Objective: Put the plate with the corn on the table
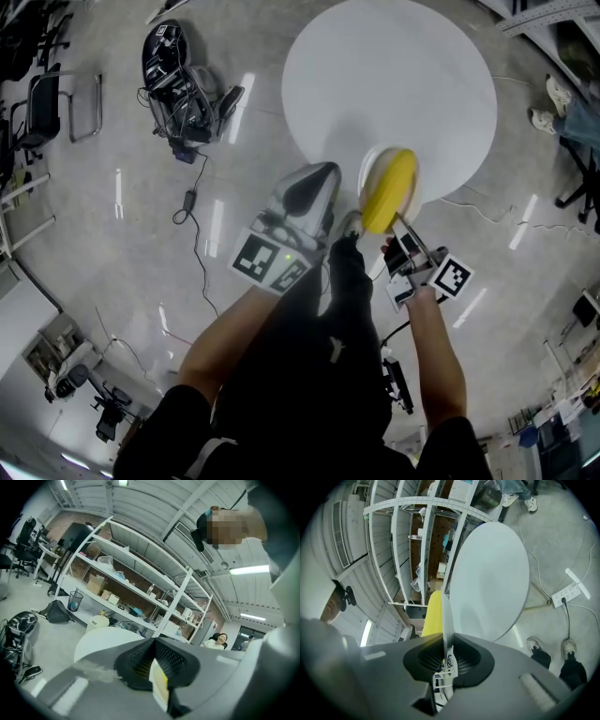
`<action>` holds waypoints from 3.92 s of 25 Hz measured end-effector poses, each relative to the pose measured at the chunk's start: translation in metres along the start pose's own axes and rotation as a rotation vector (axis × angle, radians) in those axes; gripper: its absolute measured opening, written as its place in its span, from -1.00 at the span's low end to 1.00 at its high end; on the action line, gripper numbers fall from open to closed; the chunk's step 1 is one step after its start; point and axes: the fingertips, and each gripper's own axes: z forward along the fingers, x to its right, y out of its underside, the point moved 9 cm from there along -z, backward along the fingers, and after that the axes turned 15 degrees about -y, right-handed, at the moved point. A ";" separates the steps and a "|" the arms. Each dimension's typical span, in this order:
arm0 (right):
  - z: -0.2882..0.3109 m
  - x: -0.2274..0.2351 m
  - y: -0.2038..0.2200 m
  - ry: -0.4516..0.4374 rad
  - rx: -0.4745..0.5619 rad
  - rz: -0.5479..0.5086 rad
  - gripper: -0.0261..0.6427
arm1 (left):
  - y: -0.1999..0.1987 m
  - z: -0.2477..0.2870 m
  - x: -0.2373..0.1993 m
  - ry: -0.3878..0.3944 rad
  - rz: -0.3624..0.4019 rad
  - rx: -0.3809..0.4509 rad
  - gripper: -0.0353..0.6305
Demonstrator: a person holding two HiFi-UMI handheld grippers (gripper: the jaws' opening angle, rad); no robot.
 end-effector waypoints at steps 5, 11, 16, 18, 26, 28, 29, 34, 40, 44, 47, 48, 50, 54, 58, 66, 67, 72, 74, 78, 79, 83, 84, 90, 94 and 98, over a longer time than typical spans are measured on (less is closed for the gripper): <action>0.002 0.019 -0.003 0.007 0.009 0.009 -0.78 | 0.010 0.009 -0.005 0.010 -0.001 -0.016 -0.88; 0.004 0.034 -0.004 0.013 0.022 0.020 -0.78 | 0.017 0.017 -0.011 0.017 -0.009 -0.028 -0.88; 0.003 0.047 0.000 0.009 0.038 0.036 -0.78 | 0.026 0.020 -0.014 0.018 -0.009 -0.032 -0.88; 0.004 0.049 0.000 0.005 0.040 0.038 -0.78 | 0.028 0.020 -0.015 0.024 -0.008 -0.037 -0.88; 0.006 0.062 0.001 0.002 0.052 0.064 -0.78 | 0.033 0.024 -0.014 0.016 -0.042 -0.049 -0.88; 0.006 0.066 0.001 0.006 0.055 0.066 -0.78 | 0.035 0.025 -0.015 0.019 -0.045 -0.053 -0.88; 0.008 0.067 0.001 0.005 0.055 0.067 -0.78 | 0.035 0.026 -0.016 0.020 -0.046 -0.052 -0.88; 0.010 0.076 0.007 0.007 0.061 0.080 -0.78 | 0.041 0.023 -0.022 0.038 -0.032 -0.047 -0.88; 0.010 0.077 0.009 0.007 0.063 0.092 -0.78 | 0.042 0.021 -0.026 0.016 -0.057 -0.047 -0.88; 0.009 0.077 0.009 0.017 0.074 0.107 -0.78 | 0.043 0.019 -0.028 0.019 -0.059 -0.042 -0.88; 0.008 0.077 0.009 0.030 0.067 0.105 -0.78 | 0.043 0.017 -0.028 0.009 -0.070 -0.035 -0.88; 0.007 0.078 0.009 0.033 0.065 0.105 -0.78 | 0.043 0.016 -0.029 0.006 -0.073 -0.034 -0.88; 0.007 0.078 0.008 0.044 0.067 0.115 -0.78 | 0.044 0.016 -0.030 0.003 -0.076 -0.033 -0.88; 0.012 0.077 0.008 0.078 0.067 0.142 -0.79 | 0.041 0.016 -0.033 0.005 -0.082 -0.034 -0.88; 0.013 0.074 0.008 0.119 0.064 0.154 -0.80 | 0.041 0.015 -0.031 0.008 -0.091 -0.031 -0.88; 0.014 0.074 0.011 0.164 0.085 0.189 -0.81 | 0.044 0.015 -0.030 0.020 -0.101 -0.039 -0.88; 0.014 0.074 0.011 0.167 0.086 0.191 -0.81 | 0.044 0.014 -0.030 0.021 -0.102 -0.040 -0.88; 0.012 0.073 0.011 0.205 0.089 0.200 -0.81 | 0.043 0.013 -0.029 0.026 -0.100 -0.045 -0.88; 0.012 0.073 0.011 0.221 0.090 0.199 -0.81 | 0.043 0.013 -0.030 0.027 -0.103 -0.044 -0.88; 0.013 0.073 0.011 0.259 0.095 0.207 -0.80 | 0.044 0.014 -0.030 0.028 -0.111 -0.040 -0.88; 0.014 0.073 0.011 0.267 0.099 0.211 -0.80 | 0.044 0.014 -0.030 0.029 -0.113 -0.040 -0.88; 0.014 0.072 0.012 0.303 0.100 0.219 -0.79 | 0.042 0.013 -0.028 0.036 -0.115 -0.036 -0.88; 0.014 0.071 0.011 0.309 0.098 0.217 -0.79 | 0.041 0.013 -0.027 0.037 -0.114 -0.036 -0.88; 0.013 0.065 0.009 0.367 0.122 0.186 -0.77 | 0.041 0.015 -0.028 0.033 -0.114 -0.043 -0.88; 0.010 0.059 0.007 0.418 0.174 0.146 -0.74 | 0.040 0.015 -0.028 0.028 -0.117 -0.037 -0.88; 0.011 0.056 0.006 0.407 0.204 0.152 -0.59 | 0.041 0.015 -0.028 0.026 -0.116 -0.038 -0.88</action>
